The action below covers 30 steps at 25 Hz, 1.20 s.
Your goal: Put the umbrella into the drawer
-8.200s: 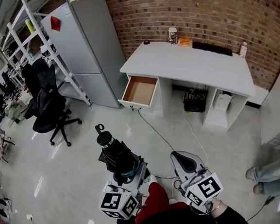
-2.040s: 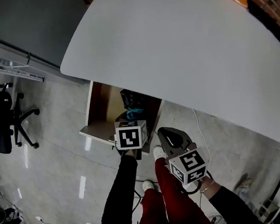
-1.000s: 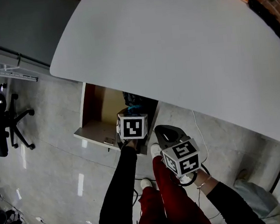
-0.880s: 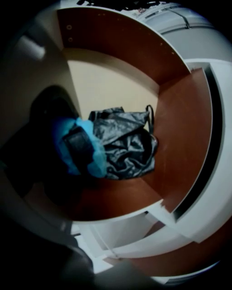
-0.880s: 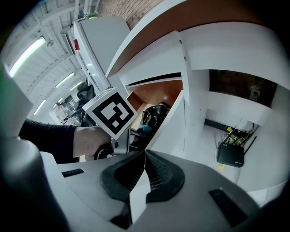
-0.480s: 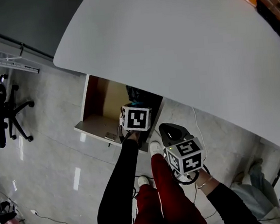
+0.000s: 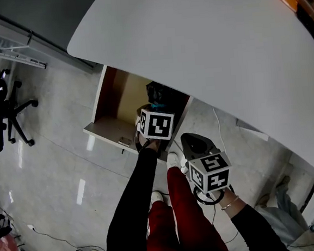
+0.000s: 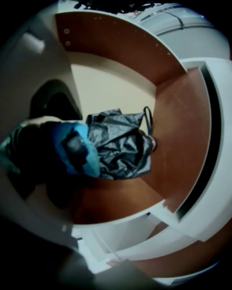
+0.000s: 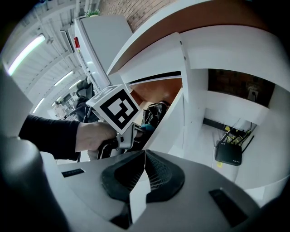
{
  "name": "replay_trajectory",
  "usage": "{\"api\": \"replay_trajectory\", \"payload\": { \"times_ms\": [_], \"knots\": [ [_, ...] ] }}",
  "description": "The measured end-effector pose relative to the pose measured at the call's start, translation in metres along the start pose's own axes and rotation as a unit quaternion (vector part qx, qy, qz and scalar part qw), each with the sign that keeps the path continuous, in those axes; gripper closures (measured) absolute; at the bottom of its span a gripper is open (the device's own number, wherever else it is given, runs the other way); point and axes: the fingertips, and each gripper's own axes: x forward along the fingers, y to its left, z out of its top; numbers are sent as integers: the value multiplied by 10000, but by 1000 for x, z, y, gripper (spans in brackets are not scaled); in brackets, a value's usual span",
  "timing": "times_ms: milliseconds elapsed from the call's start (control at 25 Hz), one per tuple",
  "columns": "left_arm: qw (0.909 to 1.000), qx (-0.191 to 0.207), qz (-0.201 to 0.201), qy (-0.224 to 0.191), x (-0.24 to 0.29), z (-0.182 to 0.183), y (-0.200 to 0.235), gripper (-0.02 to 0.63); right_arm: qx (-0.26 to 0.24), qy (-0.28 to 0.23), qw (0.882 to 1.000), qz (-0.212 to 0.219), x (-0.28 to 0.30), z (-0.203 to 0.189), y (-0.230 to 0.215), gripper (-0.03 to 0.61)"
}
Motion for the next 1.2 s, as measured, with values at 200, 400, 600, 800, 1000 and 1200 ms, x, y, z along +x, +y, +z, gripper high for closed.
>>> {"api": "replay_trajectory", "payload": {
  "times_ms": [200,400,600,800,1000,1200],
  "knots": [
    [9993,59,136,-348,-16,10,1,267,-20,-83,10000,-3,-5,0,6,569],
    [9980,87,160,-605,-35,24,0,268,-34,-197,9998,-29,-13,4,11,569],
    [9961,93,145,-863,-57,37,-4,276,50,-345,9994,-53,-23,11,15,569],
    [9921,67,204,-1240,-87,43,-6,326,38,-512,9987,-63,-34,14,27,569],
    [9873,-42,315,-1557,-119,39,-5,398,-21,-708,9975,-79,-48,20,41,569],
    [9846,1,371,-1710,-140,32,-9,450,-36,-898,9959,-75,-65,26,51,569]
  ]
}}
